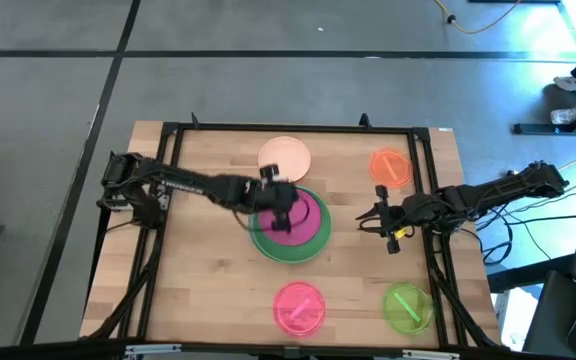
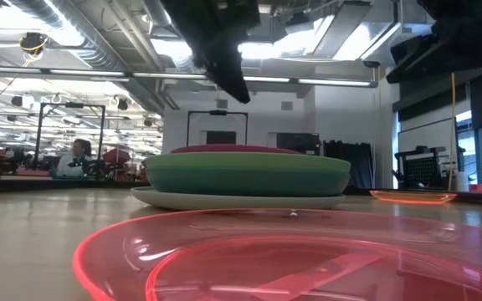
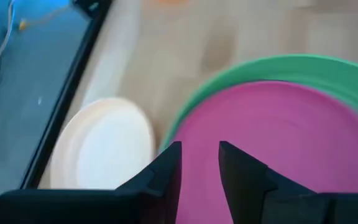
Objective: Stack plastic plates
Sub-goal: Stack the white plate on top of the pink plate
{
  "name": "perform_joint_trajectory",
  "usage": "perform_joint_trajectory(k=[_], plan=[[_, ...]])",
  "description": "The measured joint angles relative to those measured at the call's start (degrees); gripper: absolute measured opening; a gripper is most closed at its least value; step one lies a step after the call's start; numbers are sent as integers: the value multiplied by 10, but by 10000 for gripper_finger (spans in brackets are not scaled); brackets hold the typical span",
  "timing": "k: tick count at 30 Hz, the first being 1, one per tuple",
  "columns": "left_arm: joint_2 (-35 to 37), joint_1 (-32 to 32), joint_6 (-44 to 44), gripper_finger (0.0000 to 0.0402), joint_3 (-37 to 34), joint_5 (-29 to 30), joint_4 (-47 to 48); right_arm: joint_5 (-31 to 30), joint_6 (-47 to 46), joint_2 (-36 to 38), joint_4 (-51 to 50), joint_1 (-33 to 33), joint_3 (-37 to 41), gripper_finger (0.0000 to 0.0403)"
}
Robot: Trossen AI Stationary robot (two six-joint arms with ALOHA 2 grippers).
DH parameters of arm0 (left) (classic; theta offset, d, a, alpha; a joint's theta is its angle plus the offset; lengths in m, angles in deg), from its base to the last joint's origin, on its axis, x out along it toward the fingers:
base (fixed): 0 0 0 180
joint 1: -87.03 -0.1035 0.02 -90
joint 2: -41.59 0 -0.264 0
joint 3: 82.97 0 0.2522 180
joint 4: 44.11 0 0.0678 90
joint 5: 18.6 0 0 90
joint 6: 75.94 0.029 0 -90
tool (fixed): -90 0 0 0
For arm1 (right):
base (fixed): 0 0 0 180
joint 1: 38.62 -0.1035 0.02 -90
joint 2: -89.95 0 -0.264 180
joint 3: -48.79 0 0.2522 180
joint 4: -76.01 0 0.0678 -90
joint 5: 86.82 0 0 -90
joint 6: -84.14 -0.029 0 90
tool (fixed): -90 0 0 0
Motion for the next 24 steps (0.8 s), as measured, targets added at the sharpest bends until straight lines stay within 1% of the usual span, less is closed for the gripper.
perform_joint_trajectory(k=[4, 7, 13, 19, 24], plan=[[0, -63, -5, 100, 0, -52, 5, 0, 1, 0, 20, 0, 22, 115], [0, -107, -25, 100, 0, -85, 5, 0, 2, 0, 44, 0, 35, 115], [0, -178, -29, 100, -1, -84, 3, 0, 9, 0, 77, 0, 55, 115], [0, -235, -37, 100, -22, -87, -5, 0, 9, 0, 102, 0, 65, 115], [0, -292, -58, 100, -48, -128, -14, 0, 11, 0, 100, 0, 66, 115]])
